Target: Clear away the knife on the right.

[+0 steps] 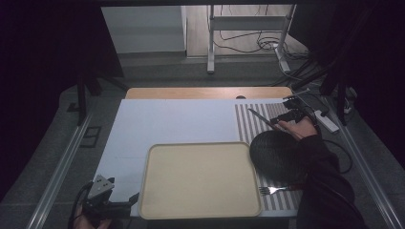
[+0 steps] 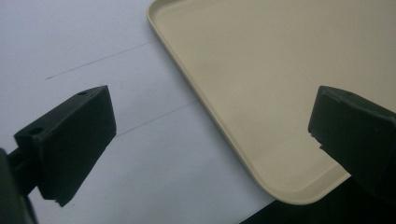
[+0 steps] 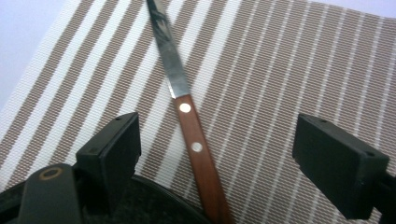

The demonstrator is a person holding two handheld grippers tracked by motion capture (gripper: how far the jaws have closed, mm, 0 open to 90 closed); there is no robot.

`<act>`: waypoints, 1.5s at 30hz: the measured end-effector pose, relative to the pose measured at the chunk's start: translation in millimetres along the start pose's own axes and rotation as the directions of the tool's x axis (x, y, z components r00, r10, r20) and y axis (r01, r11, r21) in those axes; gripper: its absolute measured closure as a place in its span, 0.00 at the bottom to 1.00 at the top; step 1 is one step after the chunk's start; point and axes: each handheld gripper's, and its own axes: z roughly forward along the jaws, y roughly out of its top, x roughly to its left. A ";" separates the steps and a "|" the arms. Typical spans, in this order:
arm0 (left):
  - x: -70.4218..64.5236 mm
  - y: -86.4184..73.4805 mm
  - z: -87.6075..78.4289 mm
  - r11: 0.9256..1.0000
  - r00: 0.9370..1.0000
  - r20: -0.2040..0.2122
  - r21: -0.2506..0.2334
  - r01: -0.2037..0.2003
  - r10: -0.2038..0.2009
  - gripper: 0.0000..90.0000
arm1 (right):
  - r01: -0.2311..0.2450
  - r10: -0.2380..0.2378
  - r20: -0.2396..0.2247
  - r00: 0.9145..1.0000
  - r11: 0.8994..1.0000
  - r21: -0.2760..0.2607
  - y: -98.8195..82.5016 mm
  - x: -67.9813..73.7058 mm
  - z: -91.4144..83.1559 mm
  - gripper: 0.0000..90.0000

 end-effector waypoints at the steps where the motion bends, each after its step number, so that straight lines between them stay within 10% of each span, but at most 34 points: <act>1: 0.0 0.0 0.0 1.000 1.000 0.000 0.000 0.000 0.000 0.01 | 0.006 -0.006 0.001 1.000 1.000 0.002 0.9 1.8 0.7 0.16; 17: -0.1 0.0 0.1 1.000 1.000 -0.002 0.002 -0.001 0.001 0.01 | 0.086 -0.086 -0.018 0.996 0.995 0.048 8.2 13.2 21.5 0.19; 33: -1.4 0.3 0.7 1.000 1.000 -0.007 0.007 -0.009 0.009 0.02 | 0.129 -0.132 0.028 0.991 0.987 0.098 9.3 7.5 36.5 0.47; 39: -1.4 0.3 0.8 1.000 1.000 -0.009 0.008 -0.009 0.009 0.02 | 0.181 -0.179 -0.025 0.983 0.979 0.096 9.9 9.6 34.0 0.86; 45: -1.4 0.3 0.9 1.000 1.000 -0.009 0.009 -0.008 0.008 0.02 | 0.237 -0.237 -0.017 0.971 0.966 0.103 10.5 12.4 33.9 0.87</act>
